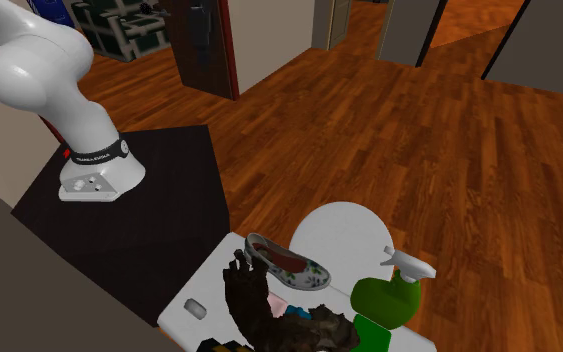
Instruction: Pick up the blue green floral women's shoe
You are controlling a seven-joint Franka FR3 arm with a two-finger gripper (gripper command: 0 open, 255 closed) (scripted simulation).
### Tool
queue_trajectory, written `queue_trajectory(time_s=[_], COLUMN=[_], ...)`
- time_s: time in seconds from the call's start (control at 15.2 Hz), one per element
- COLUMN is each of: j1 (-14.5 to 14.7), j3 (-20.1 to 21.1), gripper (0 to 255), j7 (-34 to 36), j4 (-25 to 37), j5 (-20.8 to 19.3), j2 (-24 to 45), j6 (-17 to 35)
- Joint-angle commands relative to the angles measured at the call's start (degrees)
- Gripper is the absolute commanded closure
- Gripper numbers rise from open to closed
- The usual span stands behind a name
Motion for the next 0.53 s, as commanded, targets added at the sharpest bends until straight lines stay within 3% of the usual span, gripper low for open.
queue_trajectory(time_s=[0.0, 0.46], j1=[-1.0, -4.5], j3=[-0.7, -4.0], gripper=[0, 0], j7=[0.4, 1.4], j4=[-1.6, -3.5], j5=[-0.8, -3.5], j2=[2.1, 13.0], j6=[4.0, 17.8])
